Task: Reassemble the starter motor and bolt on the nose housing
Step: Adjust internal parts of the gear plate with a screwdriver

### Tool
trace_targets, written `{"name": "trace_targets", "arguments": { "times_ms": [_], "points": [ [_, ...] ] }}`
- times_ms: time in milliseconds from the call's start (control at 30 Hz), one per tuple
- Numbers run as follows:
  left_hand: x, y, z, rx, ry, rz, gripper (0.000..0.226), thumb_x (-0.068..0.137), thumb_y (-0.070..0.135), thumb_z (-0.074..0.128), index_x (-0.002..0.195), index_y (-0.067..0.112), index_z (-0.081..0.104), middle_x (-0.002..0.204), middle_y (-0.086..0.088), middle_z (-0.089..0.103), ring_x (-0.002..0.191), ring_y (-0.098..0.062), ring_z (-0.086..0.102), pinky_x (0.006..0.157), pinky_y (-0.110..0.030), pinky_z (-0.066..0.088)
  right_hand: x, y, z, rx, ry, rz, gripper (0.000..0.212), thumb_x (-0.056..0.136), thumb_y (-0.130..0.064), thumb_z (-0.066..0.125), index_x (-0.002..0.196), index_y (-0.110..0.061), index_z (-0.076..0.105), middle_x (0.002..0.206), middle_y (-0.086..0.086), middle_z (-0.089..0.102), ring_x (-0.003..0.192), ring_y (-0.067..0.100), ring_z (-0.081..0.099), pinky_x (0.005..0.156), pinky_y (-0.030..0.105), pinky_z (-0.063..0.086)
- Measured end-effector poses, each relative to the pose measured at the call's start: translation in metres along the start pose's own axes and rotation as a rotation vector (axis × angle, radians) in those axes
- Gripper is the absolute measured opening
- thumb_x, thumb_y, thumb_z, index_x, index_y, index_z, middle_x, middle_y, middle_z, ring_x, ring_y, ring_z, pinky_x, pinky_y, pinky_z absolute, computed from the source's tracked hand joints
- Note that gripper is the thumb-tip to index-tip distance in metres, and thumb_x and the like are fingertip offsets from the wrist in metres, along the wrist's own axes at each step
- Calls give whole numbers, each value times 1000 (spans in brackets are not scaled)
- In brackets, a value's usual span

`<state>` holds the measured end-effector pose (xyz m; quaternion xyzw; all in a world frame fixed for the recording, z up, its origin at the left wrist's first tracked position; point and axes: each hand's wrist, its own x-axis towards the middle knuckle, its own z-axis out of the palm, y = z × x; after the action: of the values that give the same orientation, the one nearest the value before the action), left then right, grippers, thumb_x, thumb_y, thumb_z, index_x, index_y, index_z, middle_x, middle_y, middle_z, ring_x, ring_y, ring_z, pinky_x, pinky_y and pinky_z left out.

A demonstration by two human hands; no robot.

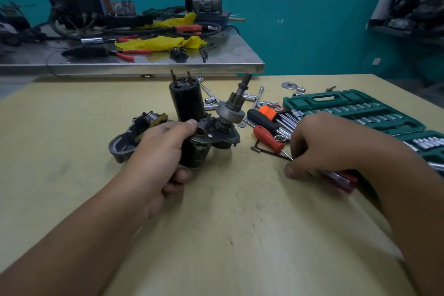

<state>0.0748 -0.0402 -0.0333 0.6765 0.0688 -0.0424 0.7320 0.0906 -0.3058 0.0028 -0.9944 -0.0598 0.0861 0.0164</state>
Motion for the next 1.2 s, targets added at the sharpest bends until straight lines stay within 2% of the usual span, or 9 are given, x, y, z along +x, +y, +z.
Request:
{"name": "trace_targets", "arguments": {
  "times_ms": [267, 433, 500, 567, 633, 700, 867, 1000, 1200],
  "points": [
    [1, 2, -9, 63, -21, -13, 20, 98, 43, 62, 94, 25, 68, 57, 2, 60, 30, -11, 33, 39, -10, 24, 0, -8, 3, 34, -15, 31, 36, 77, -55, 81, 69, -21, 71, 65, -6, 68, 67, 10, 65, 57, 28, 49],
    [0, 0, -6, 104, -45, -7, 20, 98, 42, 63, 91, 26, 72, 64, -2, 61, 31, -12, 35, 40, -12, 24, 9, -14, 8, 240, 26, 105, 31, 89, -36, 78, 70, -15, 67, 69, 5, 62, 64, 17, 58, 53, 27, 37],
    [0, 0, -5, 119, -58, -4, 21, 99, 41, 63, 86, 28, 73, 66, -2, 61, 32, -12, 35, 41, -12, 24, 5, -1, 3, 562, 124, 168, 25, 89, -31, 78, 78, -10, 71, 62, 4, 59, 49, 14, 50, 48, 25, 36],
    [0, 1, -5, 128, -63, -8, 22, 99, 41, 62, 86, 27, 73, 67, -2, 61, 32, -12, 36, 40, -12, 25, 3, 6, -3, 1129, 285, 159, 21, 82, -19, 79, 88, -2, 69, 57, 3, 54, 41, 9, 40, 39, 24, 33],
    [0, 2, -6, 129, -71, -20, 20, 99, 41, 62, 89, 27, 72, 67, -2, 63, 32, -12, 36, 40, -12, 25, 1, 0, -6, 1588, 408, 8, 29, 71, -14, 78, 93, 0, 66, 63, 8, 60, 43, 9, 44, 38, 21, 36],
    [0, 3, -7, 132, -81, -31, 20, 100, 41, 62, 90, 27, 72, 66, -1, 65, 32, -12, 35, 39, -11, 26, 0, -16, -1, 1764, 485, -129, 38, 74, -3, 78, 108, -6, 62, 70, 12, 67, 47, 13, 52, 43, 22, 44],
    [0, 5, -5, 145, -77, -42, 20, 100, 41, 61, 97, 24, 72, 67, -1, 64, 31, -11, 36, 39, -11, 25, -4, -61, 25, 1759, 591, -292, 70, 81, 11, 73, 132, -26, 41, 75, 14, 71, 60, 33, 72, 57, 37, 59],
    [-2, 6, -4, 164, -76, -33, 19, 101, 41, 60, 103, 25, 70, 56, 2, 60, 30, -10, 37, 35, -11, 25, -1, -89, 39, 1837, 493, -295, 35, 92, 8, 66, 116, -8, 46, 89, 30, 69, 71, 42, 75, 63, 40, 62],
    [-3, 6, -4, 168, -77, -31, 19, 101, 41, 60, 99, 25, 71, 60, 1, 62, 31, -11, 38, 35, -11, 25, 1, -92, 40, 1837, 518, -256, 17, 96, 5, 63, 100, -7, 51, 79, 18, 73, 62, 33, 75, 56, 35, 61]
  ]
}}
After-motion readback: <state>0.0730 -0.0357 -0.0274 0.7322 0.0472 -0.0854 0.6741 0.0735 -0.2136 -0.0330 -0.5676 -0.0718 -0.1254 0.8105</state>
